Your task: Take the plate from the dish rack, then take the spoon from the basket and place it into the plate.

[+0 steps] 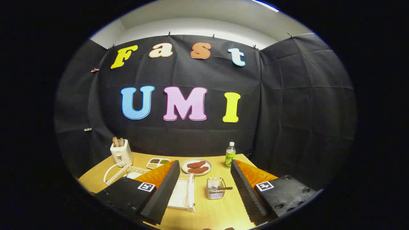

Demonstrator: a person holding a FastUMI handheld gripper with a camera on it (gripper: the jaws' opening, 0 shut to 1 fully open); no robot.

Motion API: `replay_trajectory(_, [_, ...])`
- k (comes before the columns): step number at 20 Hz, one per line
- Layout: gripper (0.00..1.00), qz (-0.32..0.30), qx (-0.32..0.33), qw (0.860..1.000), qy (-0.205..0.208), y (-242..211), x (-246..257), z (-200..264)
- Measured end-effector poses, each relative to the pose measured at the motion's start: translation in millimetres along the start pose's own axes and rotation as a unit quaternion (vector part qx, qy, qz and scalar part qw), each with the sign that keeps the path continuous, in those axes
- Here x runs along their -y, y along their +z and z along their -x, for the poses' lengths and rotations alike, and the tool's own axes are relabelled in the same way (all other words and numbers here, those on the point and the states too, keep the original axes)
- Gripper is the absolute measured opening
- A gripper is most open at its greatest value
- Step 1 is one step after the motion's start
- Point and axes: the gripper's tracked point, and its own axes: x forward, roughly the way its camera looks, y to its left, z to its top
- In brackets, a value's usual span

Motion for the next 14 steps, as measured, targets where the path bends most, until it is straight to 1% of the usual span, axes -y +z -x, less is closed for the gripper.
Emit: replay_trajectory(14, [0.98, -0.009, -0.024, 1.0, 0.004, -11, -8, -12])
